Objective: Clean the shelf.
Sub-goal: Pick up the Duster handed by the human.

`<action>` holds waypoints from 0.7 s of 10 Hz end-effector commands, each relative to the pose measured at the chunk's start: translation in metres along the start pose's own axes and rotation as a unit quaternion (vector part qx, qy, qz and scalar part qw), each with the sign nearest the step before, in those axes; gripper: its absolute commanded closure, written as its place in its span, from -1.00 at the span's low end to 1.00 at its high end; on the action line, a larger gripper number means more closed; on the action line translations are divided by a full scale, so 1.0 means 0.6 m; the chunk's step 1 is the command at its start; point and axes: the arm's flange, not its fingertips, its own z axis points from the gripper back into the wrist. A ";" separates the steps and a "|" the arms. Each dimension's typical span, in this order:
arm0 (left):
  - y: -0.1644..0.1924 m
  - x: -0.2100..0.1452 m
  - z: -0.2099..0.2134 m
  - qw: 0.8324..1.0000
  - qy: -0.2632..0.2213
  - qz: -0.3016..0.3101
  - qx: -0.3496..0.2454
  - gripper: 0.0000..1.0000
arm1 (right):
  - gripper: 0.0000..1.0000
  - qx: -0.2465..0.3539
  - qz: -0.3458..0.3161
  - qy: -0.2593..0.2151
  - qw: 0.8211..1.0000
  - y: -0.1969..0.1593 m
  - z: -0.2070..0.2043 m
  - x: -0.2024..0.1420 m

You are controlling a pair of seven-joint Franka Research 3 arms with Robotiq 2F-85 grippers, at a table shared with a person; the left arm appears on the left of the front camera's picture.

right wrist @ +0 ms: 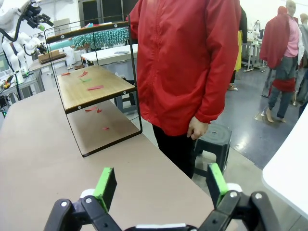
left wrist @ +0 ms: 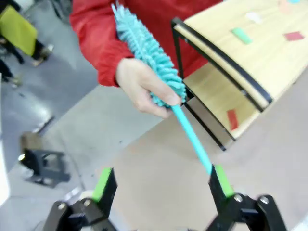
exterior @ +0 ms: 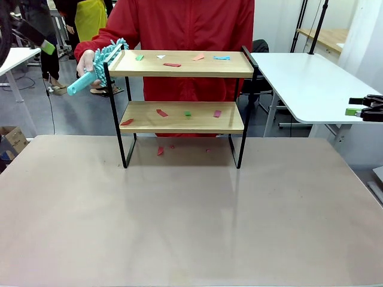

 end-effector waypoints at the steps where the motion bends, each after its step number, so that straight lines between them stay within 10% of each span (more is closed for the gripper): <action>1: -0.059 0.015 -0.010 0.999 0.031 -0.008 0.020 -1.00 | -1.00 -0.007 -0.007 0.003 1.000 0.002 -0.003 0.015; 7: -0.026 0.006 -0.014 0.999 0.020 0.036 -0.005 -1.00 | -1.00 -0.007 -0.007 0.003 1.000 0.002 -0.003 0.015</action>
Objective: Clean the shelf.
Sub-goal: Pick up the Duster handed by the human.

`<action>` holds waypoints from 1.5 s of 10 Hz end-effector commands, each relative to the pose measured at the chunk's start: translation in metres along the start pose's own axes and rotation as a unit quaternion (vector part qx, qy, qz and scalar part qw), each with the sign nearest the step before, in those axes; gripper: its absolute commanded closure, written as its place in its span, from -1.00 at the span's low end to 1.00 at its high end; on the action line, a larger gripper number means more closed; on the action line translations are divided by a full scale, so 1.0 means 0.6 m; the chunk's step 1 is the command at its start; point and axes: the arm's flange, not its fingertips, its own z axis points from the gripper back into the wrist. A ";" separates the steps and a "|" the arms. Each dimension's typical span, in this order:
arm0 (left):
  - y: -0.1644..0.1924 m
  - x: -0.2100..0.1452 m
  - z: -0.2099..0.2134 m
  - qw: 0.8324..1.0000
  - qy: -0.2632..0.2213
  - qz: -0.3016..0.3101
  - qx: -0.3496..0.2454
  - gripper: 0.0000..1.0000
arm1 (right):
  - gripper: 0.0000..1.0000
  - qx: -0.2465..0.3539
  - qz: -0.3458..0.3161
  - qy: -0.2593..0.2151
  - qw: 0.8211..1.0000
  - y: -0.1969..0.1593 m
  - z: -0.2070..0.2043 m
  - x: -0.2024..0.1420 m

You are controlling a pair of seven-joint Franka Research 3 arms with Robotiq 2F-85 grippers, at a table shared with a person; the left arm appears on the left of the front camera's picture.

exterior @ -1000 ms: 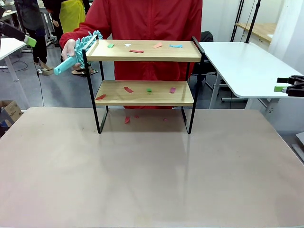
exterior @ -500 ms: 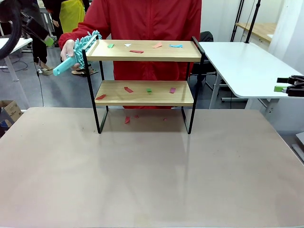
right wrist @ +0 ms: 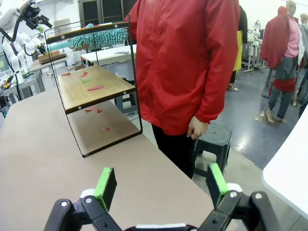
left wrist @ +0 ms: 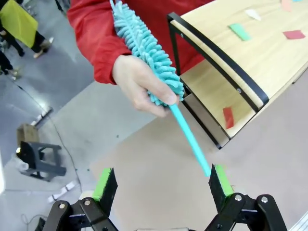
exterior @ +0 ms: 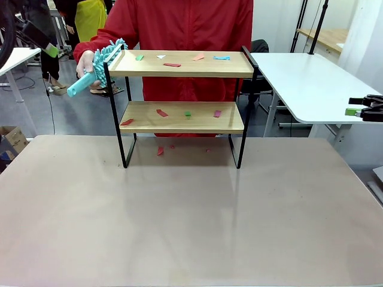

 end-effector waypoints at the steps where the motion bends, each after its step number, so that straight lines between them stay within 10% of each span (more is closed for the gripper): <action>1: -0.018 0.013 -0.020 0.999 0.023 0.044 -0.014 -1.00 | -1.00 -0.007 -0.006 0.004 1.000 0.002 -0.003 0.016; 15: -0.041 -0.032 -0.185 0.979 0.100 0.173 -0.033 -1.00 | -1.00 -0.007 -0.006 0.004 1.000 0.002 -0.003 0.016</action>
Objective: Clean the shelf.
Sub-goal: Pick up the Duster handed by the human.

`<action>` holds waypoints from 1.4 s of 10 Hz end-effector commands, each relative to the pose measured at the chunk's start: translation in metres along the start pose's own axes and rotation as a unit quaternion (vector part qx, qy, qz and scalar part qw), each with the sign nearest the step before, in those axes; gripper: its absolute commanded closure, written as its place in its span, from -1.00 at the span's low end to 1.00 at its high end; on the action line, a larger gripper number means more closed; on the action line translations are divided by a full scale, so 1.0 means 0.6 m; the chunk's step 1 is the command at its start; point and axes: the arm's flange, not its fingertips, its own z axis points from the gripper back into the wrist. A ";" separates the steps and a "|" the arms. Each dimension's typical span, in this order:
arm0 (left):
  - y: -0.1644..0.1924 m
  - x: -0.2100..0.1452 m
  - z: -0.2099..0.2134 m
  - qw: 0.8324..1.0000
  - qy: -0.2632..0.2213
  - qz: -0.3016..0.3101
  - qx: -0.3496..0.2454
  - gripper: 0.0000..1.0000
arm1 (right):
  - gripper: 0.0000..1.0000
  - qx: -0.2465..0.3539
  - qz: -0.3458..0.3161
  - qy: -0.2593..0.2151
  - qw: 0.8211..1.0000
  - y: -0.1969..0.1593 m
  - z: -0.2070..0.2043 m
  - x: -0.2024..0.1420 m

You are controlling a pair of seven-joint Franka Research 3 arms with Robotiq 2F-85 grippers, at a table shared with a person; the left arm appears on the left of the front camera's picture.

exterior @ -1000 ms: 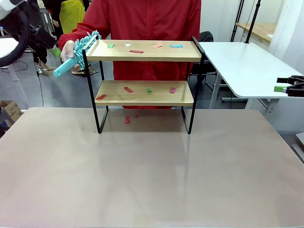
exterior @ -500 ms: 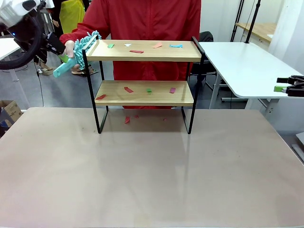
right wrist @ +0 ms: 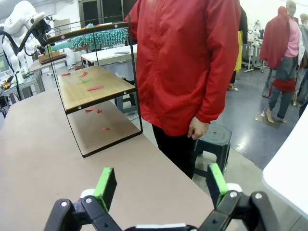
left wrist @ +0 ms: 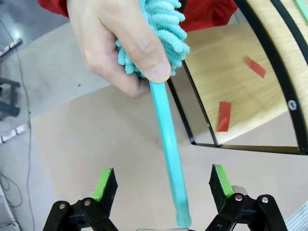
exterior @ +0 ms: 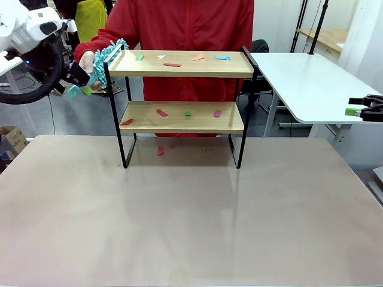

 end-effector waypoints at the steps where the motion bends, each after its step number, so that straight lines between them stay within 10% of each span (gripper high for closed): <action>1: 0.002 -0.004 0.001 1.000 -0.022 -0.008 0.011 -1.00 | -1.00 -0.007 -0.006 0.004 1.000 0.002 -0.003 0.016; 2: 0.003 -0.005 0.004 0.999 -0.034 -0.014 0.013 0.15 | -1.00 -0.007 -0.006 0.004 1.000 0.002 -0.003 0.016; 3: 0.001 -0.004 0.008 0.999 -0.035 -0.019 0.018 0.16 | -1.00 -0.007 -0.006 0.004 1.000 0.002 -0.003 0.016; 4: 0.001 -0.003 0.011 0.999 -0.033 -0.019 0.019 1.00 | -1.00 -0.007 -0.006 0.004 1.000 0.002 -0.003 0.016; 5: 0.000 -0.002 0.010 0.999 -0.029 -0.018 0.016 0.21 | -1.00 -0.007 -0.006 0.004 1.000 0.002 -0.003 0.016; 7: -0.004 0.001 0.008 0.999 -0.029 -0.018 0.012 1.00 | -1.00 -0.007 -0.006 0.004 1.000 0.002 -0.003 0.016; 14: -0.006 0.006 0.014 0.998 -0.041 0.001 0.038 1.00 | -1.00 -0.007 -0.006 0.004 1.000 0.002 -0.003 0.016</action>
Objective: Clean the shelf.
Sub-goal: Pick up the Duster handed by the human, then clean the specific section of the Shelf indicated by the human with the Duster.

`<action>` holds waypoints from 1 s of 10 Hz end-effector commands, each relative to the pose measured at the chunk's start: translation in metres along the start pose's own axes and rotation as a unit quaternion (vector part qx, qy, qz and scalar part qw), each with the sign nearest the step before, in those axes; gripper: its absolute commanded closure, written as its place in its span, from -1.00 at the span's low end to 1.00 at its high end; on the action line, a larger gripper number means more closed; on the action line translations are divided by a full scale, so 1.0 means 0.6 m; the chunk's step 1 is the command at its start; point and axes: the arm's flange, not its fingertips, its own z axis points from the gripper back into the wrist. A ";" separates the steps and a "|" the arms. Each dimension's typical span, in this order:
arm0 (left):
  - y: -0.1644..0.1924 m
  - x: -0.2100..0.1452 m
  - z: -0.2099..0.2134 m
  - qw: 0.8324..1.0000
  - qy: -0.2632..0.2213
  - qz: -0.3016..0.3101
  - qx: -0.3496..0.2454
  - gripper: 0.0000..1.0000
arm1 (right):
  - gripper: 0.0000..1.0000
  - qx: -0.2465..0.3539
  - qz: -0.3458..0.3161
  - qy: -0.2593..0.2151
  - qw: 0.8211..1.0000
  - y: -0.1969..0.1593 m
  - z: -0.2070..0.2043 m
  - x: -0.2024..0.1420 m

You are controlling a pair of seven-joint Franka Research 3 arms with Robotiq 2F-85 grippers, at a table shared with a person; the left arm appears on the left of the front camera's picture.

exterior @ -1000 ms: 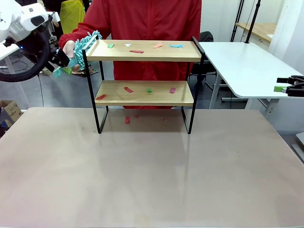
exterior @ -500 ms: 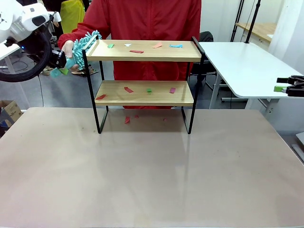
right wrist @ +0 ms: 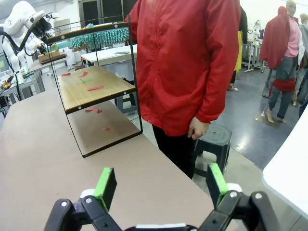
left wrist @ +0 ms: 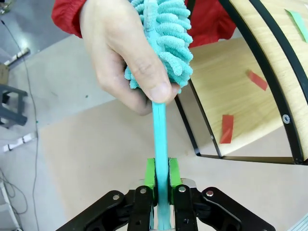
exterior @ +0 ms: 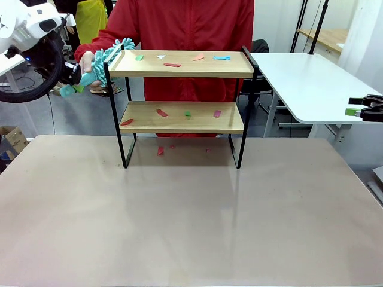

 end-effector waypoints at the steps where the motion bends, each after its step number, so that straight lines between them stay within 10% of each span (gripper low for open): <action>1: -0.004 -0.004 0.005 1.000 -0.011 0.008 0.020 1.00 | -1.00 -0.007 -0.006 0.004 1.000 0.002 -0.003 0.016; 10: 0.001 0.001 0.001 1.000 -0.002 0.000 0.003 1.00 | -1.00 -0.007 -0.006 0.004 1.000 0.002 -0.003 0.016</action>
